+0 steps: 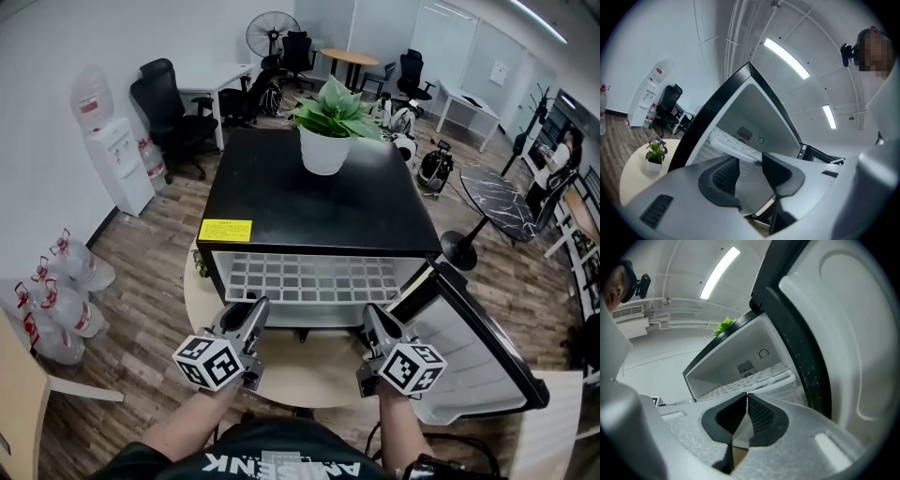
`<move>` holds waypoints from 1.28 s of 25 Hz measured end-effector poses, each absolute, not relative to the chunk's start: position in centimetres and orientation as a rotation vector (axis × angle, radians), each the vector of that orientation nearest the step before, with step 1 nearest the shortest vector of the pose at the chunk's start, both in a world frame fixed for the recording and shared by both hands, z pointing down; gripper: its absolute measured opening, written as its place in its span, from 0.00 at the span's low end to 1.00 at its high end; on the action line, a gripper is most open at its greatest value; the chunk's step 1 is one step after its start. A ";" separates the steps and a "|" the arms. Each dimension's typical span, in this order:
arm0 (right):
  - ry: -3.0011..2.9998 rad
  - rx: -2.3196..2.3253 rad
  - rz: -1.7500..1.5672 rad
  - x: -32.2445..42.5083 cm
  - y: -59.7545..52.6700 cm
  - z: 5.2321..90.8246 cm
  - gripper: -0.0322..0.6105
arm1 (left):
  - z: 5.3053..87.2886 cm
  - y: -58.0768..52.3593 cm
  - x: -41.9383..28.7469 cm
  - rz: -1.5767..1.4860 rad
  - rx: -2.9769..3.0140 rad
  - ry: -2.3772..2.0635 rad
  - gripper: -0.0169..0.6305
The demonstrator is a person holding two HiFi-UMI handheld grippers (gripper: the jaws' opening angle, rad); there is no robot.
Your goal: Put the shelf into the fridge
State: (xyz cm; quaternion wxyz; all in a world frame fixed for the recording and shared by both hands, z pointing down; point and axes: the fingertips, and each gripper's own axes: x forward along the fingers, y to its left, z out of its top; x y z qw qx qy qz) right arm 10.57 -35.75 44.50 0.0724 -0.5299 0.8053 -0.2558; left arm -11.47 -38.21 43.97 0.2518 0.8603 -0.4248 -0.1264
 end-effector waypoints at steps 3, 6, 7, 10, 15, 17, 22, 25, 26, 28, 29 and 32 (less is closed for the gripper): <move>2.423 -1.613 -0.760 10.6 -36.7 44.6 0.07 | 44.0 -39.0 -11.5 -0.342 2.335 -1.167 0.26; 2.427 -1.620 -0.755 10.6 -37.6 44.6 0.07 | 44.1 -39.9 -11.5 -0.339 2.324 -1.182 0.27; 2.428 -1.623 -0.753 10.6 -37.9 44.6 0.07 | 44.1 -40.2 -11.5 -0.339 2.318 -1.186 0.27; 2.424 -1.633 -0.747 10.7 -38.6 44.7 0.07 | 44.2 -40.9 -11.4 -0.342 2.307 -1.206 0.27; 2.426 -1.653 -0.734 10.7 -39.7 44.7 0.07 | 44.1 -41.9 -11.4 -0.343 2.319 -1.267 0.28; 2.425 -1.653 -0.735 10.7 -40.0 44.6 0.07 | 44.0 -42.2 -11.4 -0.345 2.316 -1.287 0.28; 2.428 -1.648 -0.741 10.7 -41.1 44.6 0.07 | 44.0 -43.3 -11.4 -0.333 2.303 -1.314 0.28; 2.421 -1.660 -0.735 10.8 -41.5 44.6 0.07 | 44.1 -43.5 -11.3 -0.330 2.290 -1.327 0.28; 2.418 -1.663 -0.732 10.9 -41.6 44.6 0.07 | 44.1 -43.5 -11.3 -0.326 2.288 -1.333 0.28; 2.415 -1.665 -0.726 10.9 -41.6 44.6 0.07 | 44.3 -43.2 -11.4 -0.297 2.298 -1.361 0.28; 2.414 -1.665 -0.727 10.9 -41.8 44.6 0.07 | 44.3 -43.0 -11.5 -0.275 2.312 -1.386 0.28; 2.416 -1.672 -0.734 11.0 -42.3 44.4 0.07 | 44.2 -42.3 -11.6 -0.256 2.352 -1.412 0.18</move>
